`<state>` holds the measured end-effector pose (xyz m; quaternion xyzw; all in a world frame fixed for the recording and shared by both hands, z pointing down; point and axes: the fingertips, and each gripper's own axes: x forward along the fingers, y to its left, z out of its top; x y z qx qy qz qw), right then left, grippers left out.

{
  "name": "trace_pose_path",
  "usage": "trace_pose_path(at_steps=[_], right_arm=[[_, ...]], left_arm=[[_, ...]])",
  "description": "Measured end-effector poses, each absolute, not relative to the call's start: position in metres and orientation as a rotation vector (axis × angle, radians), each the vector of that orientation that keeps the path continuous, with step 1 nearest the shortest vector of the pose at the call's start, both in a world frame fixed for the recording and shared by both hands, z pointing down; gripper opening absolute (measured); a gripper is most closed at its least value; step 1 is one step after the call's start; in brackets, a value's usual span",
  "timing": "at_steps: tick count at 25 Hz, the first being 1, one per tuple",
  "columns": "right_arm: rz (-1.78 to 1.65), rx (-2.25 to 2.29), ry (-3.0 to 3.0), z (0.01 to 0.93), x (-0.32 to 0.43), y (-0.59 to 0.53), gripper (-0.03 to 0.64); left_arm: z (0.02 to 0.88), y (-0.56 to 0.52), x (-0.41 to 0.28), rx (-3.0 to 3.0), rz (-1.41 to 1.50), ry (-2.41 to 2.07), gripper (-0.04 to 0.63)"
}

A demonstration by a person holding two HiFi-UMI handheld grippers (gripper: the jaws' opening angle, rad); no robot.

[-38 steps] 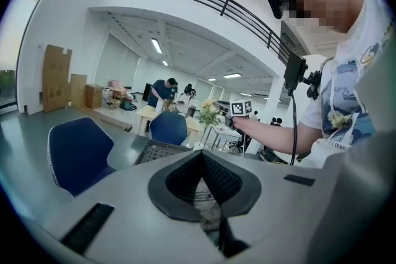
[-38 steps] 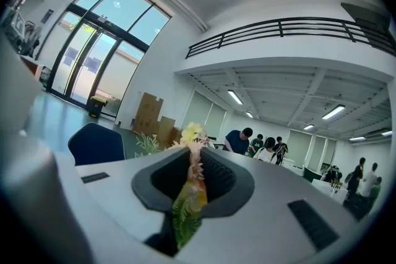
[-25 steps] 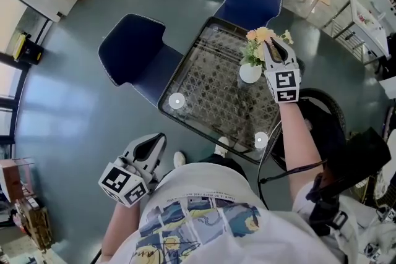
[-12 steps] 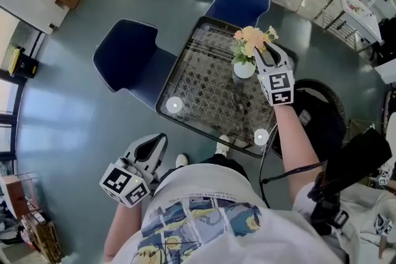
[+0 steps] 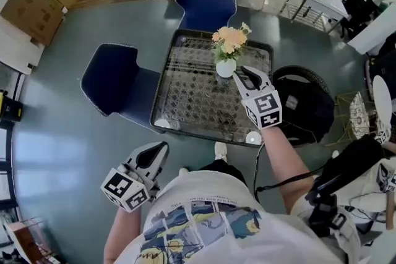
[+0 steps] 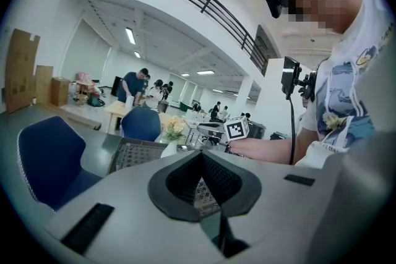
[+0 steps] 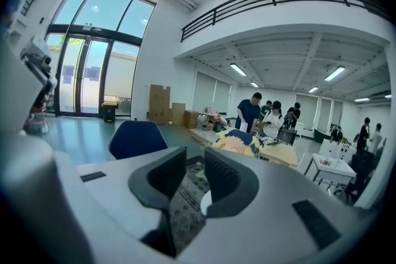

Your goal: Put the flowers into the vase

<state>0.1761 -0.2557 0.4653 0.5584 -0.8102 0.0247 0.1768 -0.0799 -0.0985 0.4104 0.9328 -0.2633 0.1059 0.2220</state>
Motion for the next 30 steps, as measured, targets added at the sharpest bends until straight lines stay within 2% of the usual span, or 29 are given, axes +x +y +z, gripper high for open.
trace_pose_path(at_steps=[3, 7, 20, 30], right_arm=[[0.14, 1.533, -2.313, 0.468, 0.14, -0.216, 0.049], [0.222, 1.413, -2.358, 0.478, 0.073, -0.159, 0.018], [0.335, 1.336, -2.46, 0.467, -0.047, -0.032, 0.011], [0.327, 1.315, -2.433, 0.474, -0.068, 0.01, 0.011]], left_arm=[[0.407, -0.087, -0.089, 2.598, 0.279, -0.634, 0.009], [0.412, -0.067, -0.109, 2.621, 0.3, -0.541, 0.009], [0.429, -0.011, -0.153, 2.665, 0.33, -0.379, 0.008], [0.429, 0.017, -0.149, 2.766, 0.384, -0.277, 0.009]])
